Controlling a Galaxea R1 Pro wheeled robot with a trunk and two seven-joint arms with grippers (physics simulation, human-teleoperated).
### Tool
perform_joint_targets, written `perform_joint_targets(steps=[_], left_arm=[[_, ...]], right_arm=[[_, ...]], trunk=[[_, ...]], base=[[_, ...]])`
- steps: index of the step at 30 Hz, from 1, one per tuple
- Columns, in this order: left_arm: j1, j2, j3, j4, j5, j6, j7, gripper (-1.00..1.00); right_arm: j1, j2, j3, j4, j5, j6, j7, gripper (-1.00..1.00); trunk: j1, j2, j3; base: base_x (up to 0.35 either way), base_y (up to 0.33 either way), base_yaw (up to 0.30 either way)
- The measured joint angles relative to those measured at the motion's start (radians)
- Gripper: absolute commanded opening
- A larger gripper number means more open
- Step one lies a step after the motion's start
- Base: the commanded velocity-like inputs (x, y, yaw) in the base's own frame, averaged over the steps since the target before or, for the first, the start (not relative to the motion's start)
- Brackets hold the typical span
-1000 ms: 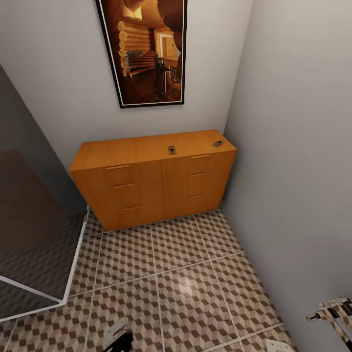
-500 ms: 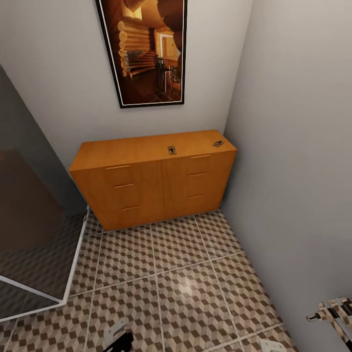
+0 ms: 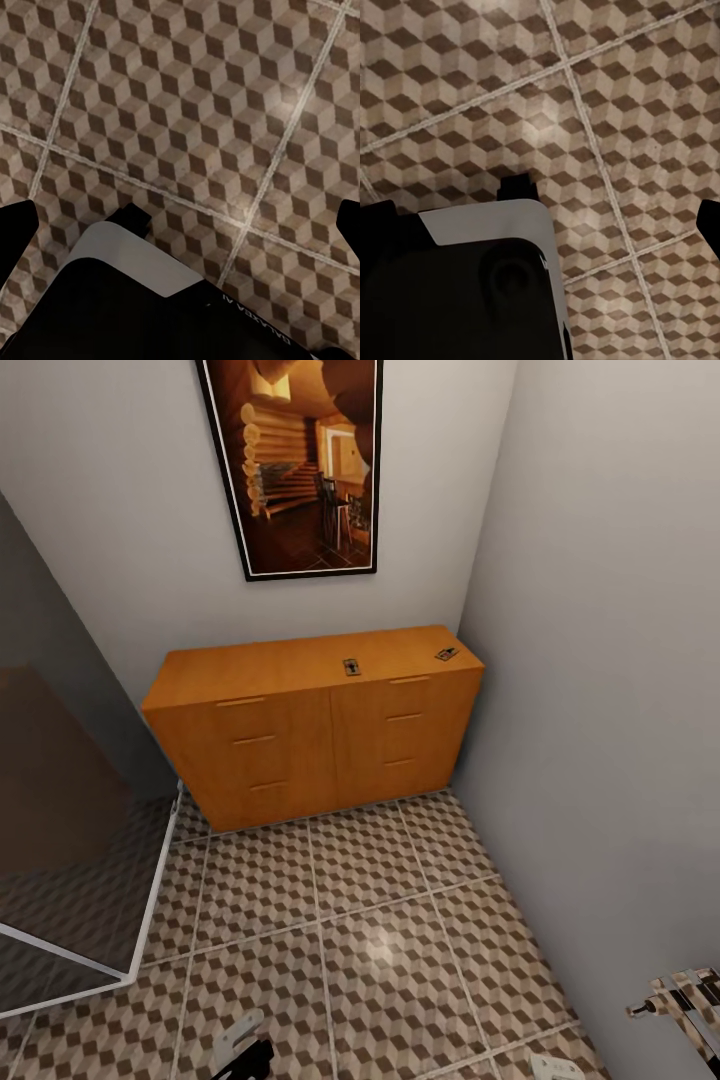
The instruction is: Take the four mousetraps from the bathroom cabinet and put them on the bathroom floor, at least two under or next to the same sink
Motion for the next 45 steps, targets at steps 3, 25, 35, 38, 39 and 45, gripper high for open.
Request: perform_joint_targets(steps=[3, 25, 35, 38, 39, 45], left_arm=[[0.0, 0.0, 0.0, 0.0, 0.0, 0.0, 0.0, 1.0], [0.0, 0.0, 0.0, 0.0, 0.0, 0.001, 0.0, 1.0], [0.0, 0.001, 0.0, 0.0, 0.0, 0.001, 0.0, 1.0], [0.0, 0.001, 0.0, 0.0, 0.0, 0.001, 0.0, 1.0], [0.0, 0.001, 0.0, 0.0, 0.0, 0.001, 0.0, 1.0], [0.0, 0.001, 0.0, 0.0, 0.0, 0.001, 0.0, 1.0]], right_arm=[[0.0, 0.0, 0.0, 0.001, 0.0, 0.003, 0.0, 1.0], [0.011, -0.002, 0.0, 0.001, -0.001, 0.003, 0.001, 1.0], [0.012, 0.0, 0.0, 0.001, -0.001, 0.003, 0.001, 1.0], [0.012, 0.0, 0.0, 0.001, -0.002, 0.003, 0.001, 1.0], [0.012, 0.0, 0.0, 0.001, -0.002, 0.003, 0.001, 1.0], [0.012, 0.001, 0.001, 0.001, -0.001, 0.004, 0.001, 1.0]], trunk=[[0.0, 0.0, 0.0], [0.0, 0.0, 0.0], [0.0, 0.0, 0.0], [0.0, 0.0, 0.0], [-0.001, 0.0, 0.0], [0.0, 0.0, 0.0]], base=[[0.0, 0.0, 0.0], [0.0, 0.0, 0.0], [0.106, -0.029, 0.0], [0.271, -0.013, 0.0], [0.312, -0.005, 0.0], [0.274, -0.003, 0.0]])
